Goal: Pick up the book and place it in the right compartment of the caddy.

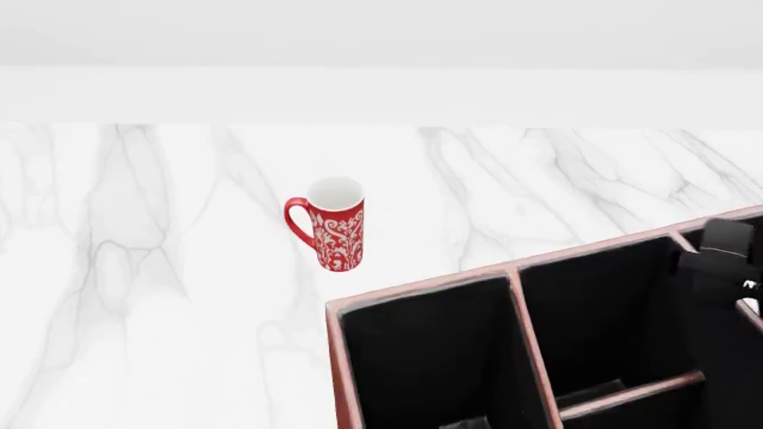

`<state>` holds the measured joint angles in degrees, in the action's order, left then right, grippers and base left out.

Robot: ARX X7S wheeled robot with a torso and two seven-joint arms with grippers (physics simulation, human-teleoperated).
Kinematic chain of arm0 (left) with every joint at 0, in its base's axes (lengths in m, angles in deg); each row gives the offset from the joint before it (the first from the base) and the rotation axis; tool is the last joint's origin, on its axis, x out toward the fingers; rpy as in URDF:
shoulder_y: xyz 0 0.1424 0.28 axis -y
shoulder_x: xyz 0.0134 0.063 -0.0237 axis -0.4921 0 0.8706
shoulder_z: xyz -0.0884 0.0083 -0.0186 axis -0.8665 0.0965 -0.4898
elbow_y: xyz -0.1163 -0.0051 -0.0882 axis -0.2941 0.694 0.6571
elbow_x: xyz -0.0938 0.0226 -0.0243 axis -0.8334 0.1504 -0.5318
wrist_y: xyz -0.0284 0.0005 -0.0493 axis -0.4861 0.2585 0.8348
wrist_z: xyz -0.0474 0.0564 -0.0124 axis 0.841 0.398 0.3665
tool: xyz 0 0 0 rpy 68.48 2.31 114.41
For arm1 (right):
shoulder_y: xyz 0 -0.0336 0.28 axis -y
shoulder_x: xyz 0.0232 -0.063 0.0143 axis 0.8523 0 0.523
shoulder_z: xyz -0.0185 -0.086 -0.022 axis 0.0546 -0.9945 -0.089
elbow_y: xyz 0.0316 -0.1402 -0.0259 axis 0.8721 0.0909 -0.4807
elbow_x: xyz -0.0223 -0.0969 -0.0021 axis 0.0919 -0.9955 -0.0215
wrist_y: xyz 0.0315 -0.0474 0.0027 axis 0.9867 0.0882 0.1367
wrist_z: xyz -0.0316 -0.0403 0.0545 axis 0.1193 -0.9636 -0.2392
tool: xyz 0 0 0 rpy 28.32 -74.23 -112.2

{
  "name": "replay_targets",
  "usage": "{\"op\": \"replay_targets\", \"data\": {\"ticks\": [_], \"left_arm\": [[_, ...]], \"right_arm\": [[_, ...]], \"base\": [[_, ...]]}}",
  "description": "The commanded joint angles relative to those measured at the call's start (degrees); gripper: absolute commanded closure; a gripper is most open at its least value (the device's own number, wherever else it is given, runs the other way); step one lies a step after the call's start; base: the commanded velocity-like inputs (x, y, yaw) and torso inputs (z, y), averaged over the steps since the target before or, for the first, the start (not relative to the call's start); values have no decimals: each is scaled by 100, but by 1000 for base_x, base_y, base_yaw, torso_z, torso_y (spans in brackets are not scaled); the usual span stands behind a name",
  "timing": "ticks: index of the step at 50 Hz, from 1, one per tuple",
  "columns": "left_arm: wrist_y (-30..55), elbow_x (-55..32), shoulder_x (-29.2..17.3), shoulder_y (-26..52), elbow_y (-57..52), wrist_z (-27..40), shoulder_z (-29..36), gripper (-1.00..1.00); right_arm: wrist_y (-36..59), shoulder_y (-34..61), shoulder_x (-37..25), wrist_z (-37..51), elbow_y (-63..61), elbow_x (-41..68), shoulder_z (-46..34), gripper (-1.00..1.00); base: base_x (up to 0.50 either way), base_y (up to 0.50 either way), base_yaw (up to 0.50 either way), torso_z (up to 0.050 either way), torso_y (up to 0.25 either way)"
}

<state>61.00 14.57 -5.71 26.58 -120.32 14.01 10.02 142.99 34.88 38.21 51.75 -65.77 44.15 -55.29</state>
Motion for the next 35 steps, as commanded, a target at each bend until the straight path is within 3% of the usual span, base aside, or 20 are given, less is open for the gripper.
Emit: {"op": "replay_targets", "data": {"ticks": [1, 24, 30, 35], "left_arm": [[3, 15, -6, 9, -2, 2, 23, -100], [206, -29, -104, 43, -119, 11, 57, -100], [875, -530, -487, 265, -663, -5, -25, -100], [1986, -1094, -1189, 880, -1130, 140, 91, -100]], "right_arm": [[-16, 36, -10, -118, -29, -158, -12, -100], [-137, 52, -47, -136, -330, -158, 17, -100], [-397, 338, 33, -122, -673, -330, 82, -100], [-591, 526, 210, -340, -801, -565, -31, -100]], "base": [[0, 0, 0, 0, 0], [0, 0, 0, 0, 0], [0, 0, 0, 0, 0], [0, 0, 0, 0, 0]]}}
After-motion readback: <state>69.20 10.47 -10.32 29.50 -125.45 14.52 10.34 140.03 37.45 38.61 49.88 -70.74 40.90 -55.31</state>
